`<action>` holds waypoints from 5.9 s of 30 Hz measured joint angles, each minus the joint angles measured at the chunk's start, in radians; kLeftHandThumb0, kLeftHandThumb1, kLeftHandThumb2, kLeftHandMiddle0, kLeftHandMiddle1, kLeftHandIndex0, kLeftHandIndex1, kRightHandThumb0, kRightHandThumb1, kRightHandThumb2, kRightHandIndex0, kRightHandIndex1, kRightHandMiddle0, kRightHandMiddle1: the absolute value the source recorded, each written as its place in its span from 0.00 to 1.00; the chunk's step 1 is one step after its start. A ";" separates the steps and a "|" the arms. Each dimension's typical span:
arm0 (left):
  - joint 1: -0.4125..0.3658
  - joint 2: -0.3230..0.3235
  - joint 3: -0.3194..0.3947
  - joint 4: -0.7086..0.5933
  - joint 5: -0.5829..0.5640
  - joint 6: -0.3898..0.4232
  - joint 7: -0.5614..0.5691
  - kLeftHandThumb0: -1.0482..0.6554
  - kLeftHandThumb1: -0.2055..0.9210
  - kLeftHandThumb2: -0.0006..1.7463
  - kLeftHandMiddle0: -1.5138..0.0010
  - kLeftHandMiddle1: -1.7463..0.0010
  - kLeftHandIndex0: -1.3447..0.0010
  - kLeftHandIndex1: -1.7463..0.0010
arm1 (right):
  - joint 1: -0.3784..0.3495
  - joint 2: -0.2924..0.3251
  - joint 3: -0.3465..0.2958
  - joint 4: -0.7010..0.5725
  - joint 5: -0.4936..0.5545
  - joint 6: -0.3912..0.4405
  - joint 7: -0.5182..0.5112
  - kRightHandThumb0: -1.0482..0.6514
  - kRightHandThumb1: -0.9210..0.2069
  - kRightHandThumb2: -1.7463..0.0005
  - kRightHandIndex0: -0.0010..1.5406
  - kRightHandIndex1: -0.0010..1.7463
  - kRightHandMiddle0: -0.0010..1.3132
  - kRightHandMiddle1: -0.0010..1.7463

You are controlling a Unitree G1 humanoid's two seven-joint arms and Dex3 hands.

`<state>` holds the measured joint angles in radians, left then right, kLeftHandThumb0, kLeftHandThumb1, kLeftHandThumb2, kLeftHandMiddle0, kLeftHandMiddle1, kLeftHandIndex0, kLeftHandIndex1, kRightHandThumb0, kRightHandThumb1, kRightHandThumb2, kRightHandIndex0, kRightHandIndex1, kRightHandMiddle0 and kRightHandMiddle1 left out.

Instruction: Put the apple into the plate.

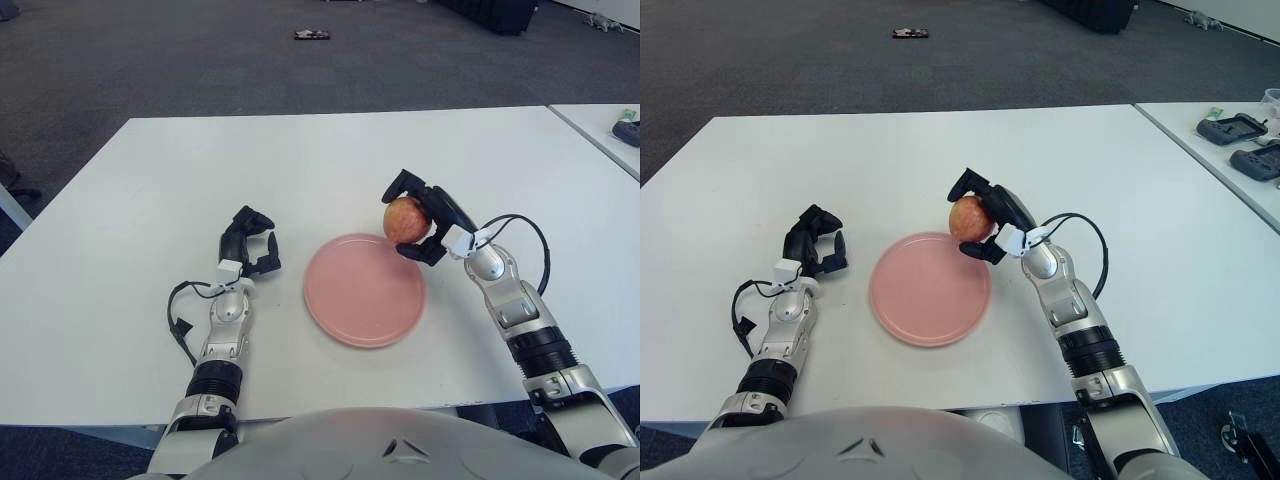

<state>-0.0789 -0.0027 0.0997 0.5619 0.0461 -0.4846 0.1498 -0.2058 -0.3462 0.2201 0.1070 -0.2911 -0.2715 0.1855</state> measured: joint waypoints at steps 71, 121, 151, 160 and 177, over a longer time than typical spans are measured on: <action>0.000 -0.005 0.000 0.003 -0.019 -0.004 -0.011 0.31 0.39 0.82 0.15 0.00 0.50 0.00 | 0.037 -0.080 0.194 -0.121 -0.243 -0.120 0.169 0.23 0.42 0.43 0.00 0.00 0.00 0.02; -0.001 -0.001 -0.001 0.004 -0.020 -0.002 -0.009 0.31 0.36 0.84 0.12 0.00 0.47 0.00 | 0.250 0.324 -0.209 -0.138 0.251 -0.192 -0.226 0.24 0.15 0.38 0.08 0.75 0.00 0.83; -0.001 -0.006 0.007 0.006 -0.020 -0.003 0.002 0.31 0.36 0.84 0.13 0.00 0.47 0.00 | 0.213 0.356 -0.382 0.293 0.265 -0.391 -0.356 0.36 0.40 0.35 0.58 1.00 0.38 1.00; 0.000 -0.008 0.010 0.004 -0.025 -0.003 0.001 0.31 0.37 0.84 0.13 0.00 0.48 0.00 | 0.220 0.334 -0.363 0.291 0.313 -0.325 -0.251 0.36 0.43 0.33 0.61 1.00 0.39 1.00; 0.005 -0.006 0.010 -0.005 -0.035 0.003 -0.009 0.31 0.37 0.83 0.13 0.00 0.48 0.00 | 0.263 0.277 -0.331 0.110 0.372 0.091 -0.098 0.36 0.42 0.33 0.58 1.00 0.39 1.00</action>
<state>-0.0740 -0.0090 0.1102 0.5570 0.0113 -0.4818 0.1408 0.0570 -0.0692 -0.1108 0.2170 0.0808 -0.1808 0.0871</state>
